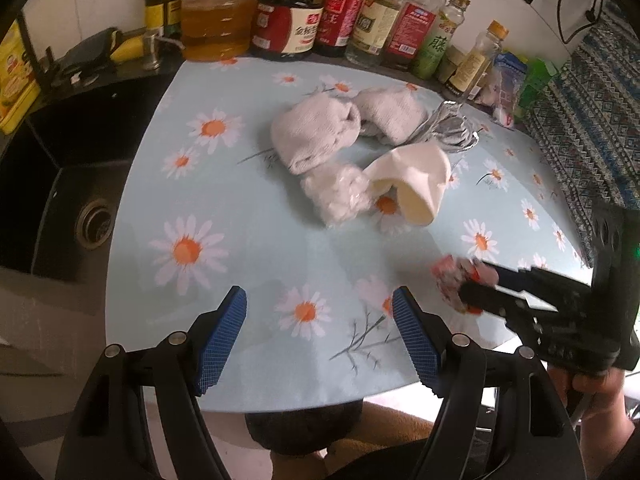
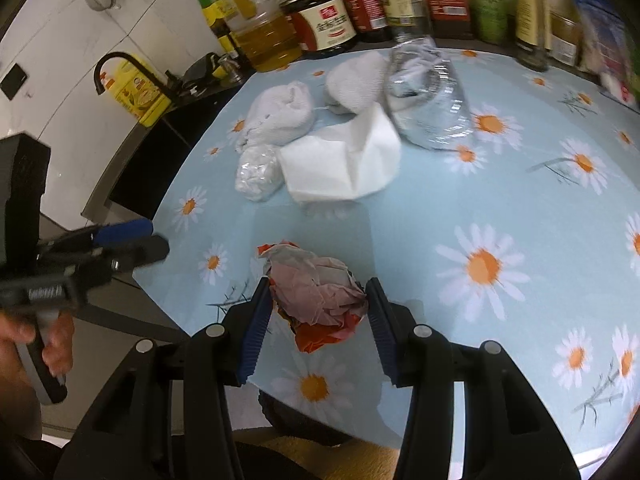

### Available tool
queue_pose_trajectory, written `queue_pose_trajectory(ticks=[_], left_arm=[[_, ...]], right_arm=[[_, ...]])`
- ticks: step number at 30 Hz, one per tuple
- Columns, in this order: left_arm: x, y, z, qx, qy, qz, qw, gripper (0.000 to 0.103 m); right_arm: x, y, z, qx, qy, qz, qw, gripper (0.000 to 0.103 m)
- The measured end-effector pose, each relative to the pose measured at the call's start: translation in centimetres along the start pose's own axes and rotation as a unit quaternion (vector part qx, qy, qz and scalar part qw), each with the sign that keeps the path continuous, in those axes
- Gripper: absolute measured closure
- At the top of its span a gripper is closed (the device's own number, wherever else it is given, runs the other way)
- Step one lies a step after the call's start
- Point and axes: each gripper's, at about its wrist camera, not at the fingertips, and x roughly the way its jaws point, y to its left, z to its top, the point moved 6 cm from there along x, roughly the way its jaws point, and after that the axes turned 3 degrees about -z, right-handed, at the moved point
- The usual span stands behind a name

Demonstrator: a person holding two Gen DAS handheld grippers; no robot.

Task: Collect trash
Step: 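Grasp the clear plastic bag ball with the left tool while the right tool holds the wrapper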

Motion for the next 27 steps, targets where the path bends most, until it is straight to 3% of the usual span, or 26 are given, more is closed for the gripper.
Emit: queue_pose_trajectory(ticks=[4, 12, 25, 27], left_arm=[[0.2, -1.0, 1.2, 0.004, -0.004, -0.024, 0.9997, 0.030], [1.7, -2.2, 3.7, 0.028, -0.006, -0.025, 0.9993, 0.030], [6.5, -1.1, 6.1, 0.049, 0.007, 0.031, 0.9983, 0.032], [7.1, -1.1, 6.4, 0.050, 0.010, 0.033, 0.9981, 0.039]], right_arm=[[-1.2, -1.2, -0.8, 0.022, -0.011, -0.006, 1.000, 0.055], [-3.2, -3.2, -2.0, 0.049, -0.027, -0.015, 0.998, 0.055], [-3.4, -5.5, -2.5, 0.072, -0.016, -0.026, 0.997, 0.054], [-3.5, -5.9, -2.3, 0.072, -0.016, -0.026, 0.997, 0.054]])
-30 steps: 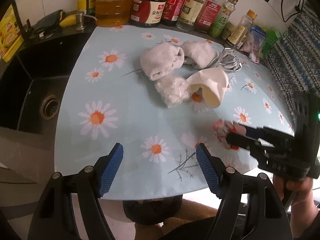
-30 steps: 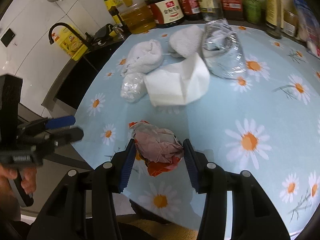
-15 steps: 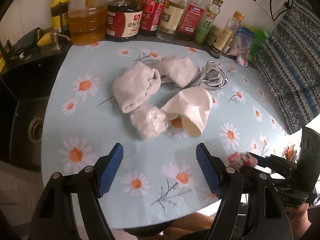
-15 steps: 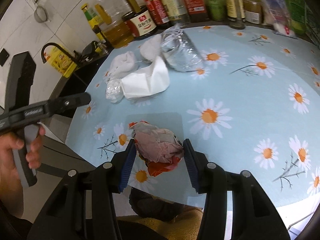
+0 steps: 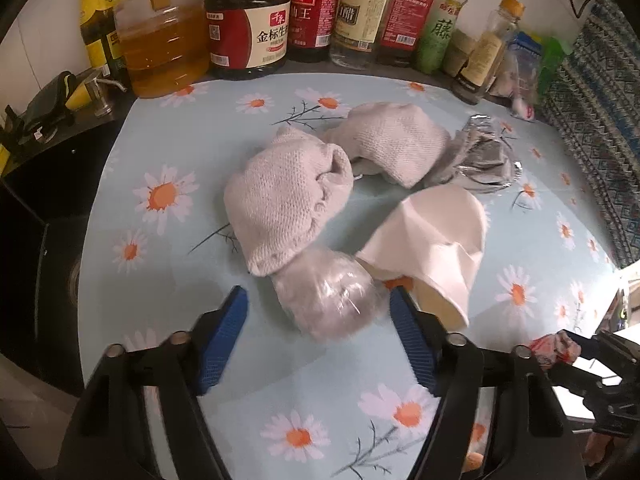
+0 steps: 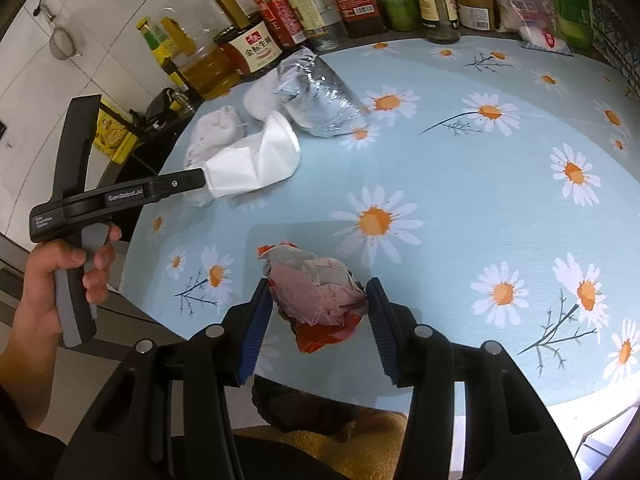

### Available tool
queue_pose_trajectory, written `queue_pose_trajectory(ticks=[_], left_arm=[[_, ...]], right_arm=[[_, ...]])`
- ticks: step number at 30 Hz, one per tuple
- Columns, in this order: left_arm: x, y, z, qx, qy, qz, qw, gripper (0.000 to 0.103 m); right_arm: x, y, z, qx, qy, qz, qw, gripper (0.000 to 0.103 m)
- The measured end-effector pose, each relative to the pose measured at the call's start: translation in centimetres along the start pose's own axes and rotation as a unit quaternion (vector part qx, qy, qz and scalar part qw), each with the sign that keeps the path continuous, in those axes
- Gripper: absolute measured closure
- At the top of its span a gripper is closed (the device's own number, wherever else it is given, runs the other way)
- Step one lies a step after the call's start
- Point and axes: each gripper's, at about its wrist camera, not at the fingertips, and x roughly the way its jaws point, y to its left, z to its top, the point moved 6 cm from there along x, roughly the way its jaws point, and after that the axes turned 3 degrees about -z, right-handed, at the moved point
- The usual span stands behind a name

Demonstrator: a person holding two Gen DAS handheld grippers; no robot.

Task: Collect trash
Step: 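Grasp the clear plastic bag ball with the left tool while the right tool holds the wrapper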

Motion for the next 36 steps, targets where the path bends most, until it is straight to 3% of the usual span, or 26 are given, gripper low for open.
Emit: queue_pose_trajectory(ticks=[9, 20, 36], left_arm=[[1.0, 0.1, 0.1, -0.004, 0.001, -0.005, 1.0000, 0.051], [-1.0, 0.2, -1.1, -0.008, -0.006, -0.005, 0.9999, 0.052], [-6.4, 0.2, -7.3, -0.028, -0.024, -0.023, 0.9990, 0.052]], right_arm=[[0.0, -0.8, 1.1, -0.002, 0.004, -0.003, 1.000, 0.054], [0.1, 0.2, 0.7, -0.007, 0.005, 0.007, 1.000, 0.054], [0.1, 4.9, -1.8, -0.037, 0.010, 0.022, 0.999, 0.054]])
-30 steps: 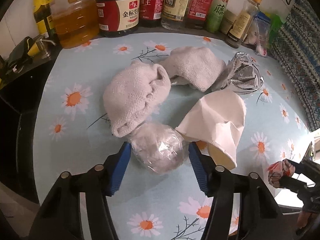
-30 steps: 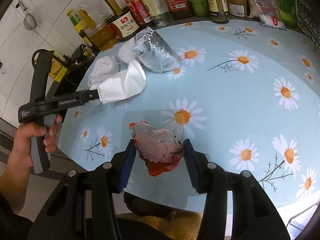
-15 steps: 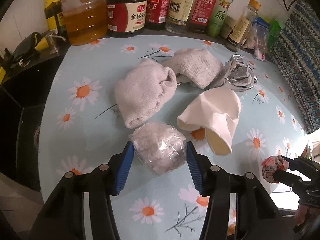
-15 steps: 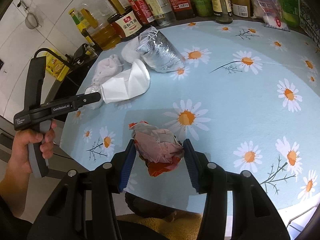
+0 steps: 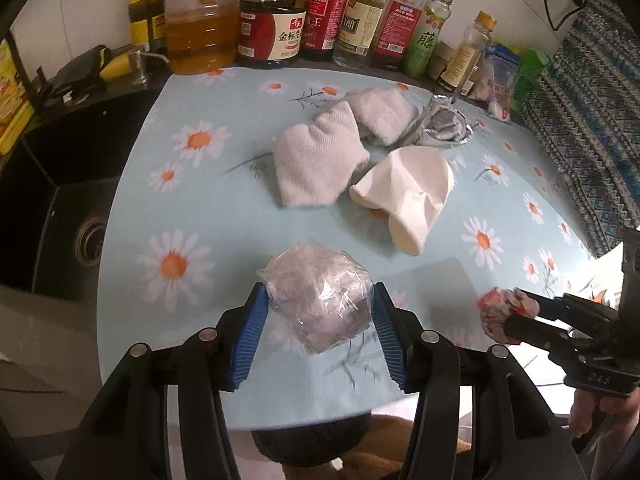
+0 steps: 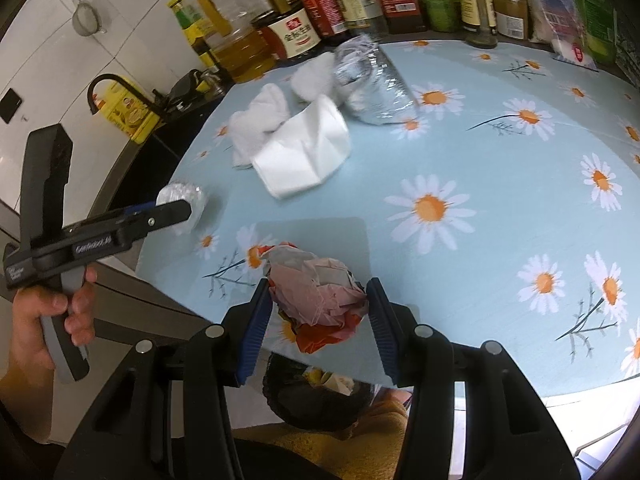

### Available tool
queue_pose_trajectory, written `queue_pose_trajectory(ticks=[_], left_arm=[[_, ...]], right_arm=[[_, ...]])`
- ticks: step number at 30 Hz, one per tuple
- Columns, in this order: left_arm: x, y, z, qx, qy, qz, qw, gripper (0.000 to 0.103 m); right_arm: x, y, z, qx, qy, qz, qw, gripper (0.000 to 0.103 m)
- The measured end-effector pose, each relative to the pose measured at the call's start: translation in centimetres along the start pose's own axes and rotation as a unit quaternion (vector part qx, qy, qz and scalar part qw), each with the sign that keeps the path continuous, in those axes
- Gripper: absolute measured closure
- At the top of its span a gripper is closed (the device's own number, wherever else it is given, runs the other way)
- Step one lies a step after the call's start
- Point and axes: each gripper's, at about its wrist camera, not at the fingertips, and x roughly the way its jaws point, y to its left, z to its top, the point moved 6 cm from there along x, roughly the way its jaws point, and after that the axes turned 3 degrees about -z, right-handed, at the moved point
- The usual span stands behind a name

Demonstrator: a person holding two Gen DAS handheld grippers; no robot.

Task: Collect trash
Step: 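Grasp the clear plastic bag ball with the left tool while the right tool holds the wrapper, then lower both tools over the black bin and release the wrapper and plastic bag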

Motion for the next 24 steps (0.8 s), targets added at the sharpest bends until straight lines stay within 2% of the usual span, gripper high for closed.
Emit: queue_pose_trajectory(ticks=[12, 24], left_arm=[[-2.0, 0.5, -4.8, -0.020, 0.006, -0.020, 0.9996, 0.052], [-2.8, 0.4, -9.6, -0.010, 0.027, -0.031, 0.9991, 0.052]], right_arm=[[0.2, 3.6, -2.3, -0.020, 0.010, 0.004, 1.000, 0.054], [1.1, 6.4, -5.4, -0.021, 0.026, 0.008, 0.999, 0.054]])
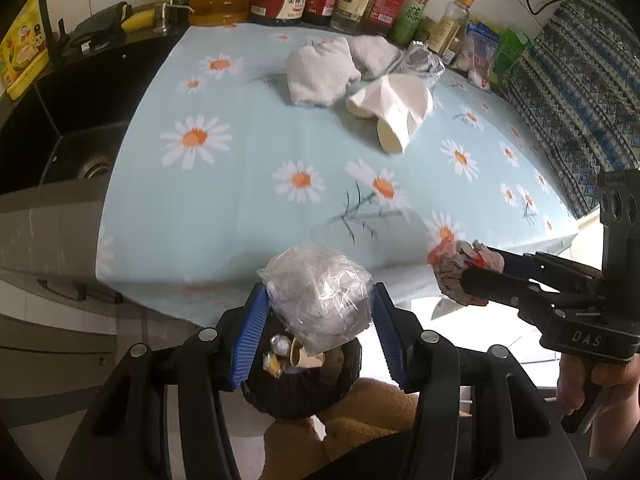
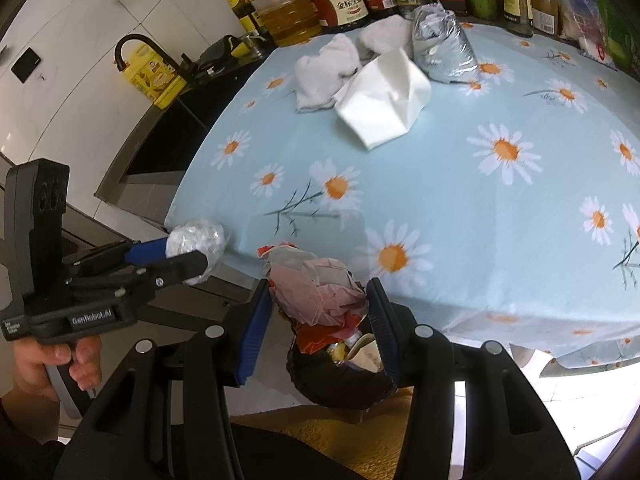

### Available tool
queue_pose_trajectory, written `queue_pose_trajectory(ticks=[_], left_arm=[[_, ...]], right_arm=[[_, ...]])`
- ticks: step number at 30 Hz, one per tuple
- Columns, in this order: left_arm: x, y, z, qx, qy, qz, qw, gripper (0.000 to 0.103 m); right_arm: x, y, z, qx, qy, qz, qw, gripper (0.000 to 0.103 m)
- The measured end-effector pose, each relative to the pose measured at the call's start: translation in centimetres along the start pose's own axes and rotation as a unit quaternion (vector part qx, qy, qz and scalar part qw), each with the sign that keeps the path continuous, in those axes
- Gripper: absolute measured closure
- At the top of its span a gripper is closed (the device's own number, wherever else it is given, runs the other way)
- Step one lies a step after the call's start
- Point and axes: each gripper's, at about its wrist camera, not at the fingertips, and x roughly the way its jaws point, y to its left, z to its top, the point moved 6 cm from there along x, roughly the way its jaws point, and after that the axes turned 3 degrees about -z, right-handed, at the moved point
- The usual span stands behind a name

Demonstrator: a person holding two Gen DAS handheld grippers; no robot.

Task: Collect trash
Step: 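Lower both tools over the black bin and release the wrapper and plastic bag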

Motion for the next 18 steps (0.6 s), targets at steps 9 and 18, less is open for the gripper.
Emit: queue_pose_trajectory(ticks=[9, 18], left_arm=[[1.1, 0.3, -3.8, 0.006, 0.038, -0.010, 0.9992, 0.052], [2.4, 1.1, -6.4, 0.000, 0.066, -0.016, 0.9977, 0.052]], right_arm=[[1.2, 1.4, -2.4, 0.005, 0.022, -0.002, 1.000, 0.054], [2.6, 1.4, -4.3, 0.021, 0.043, -0.007, 0.999, 0.054]])
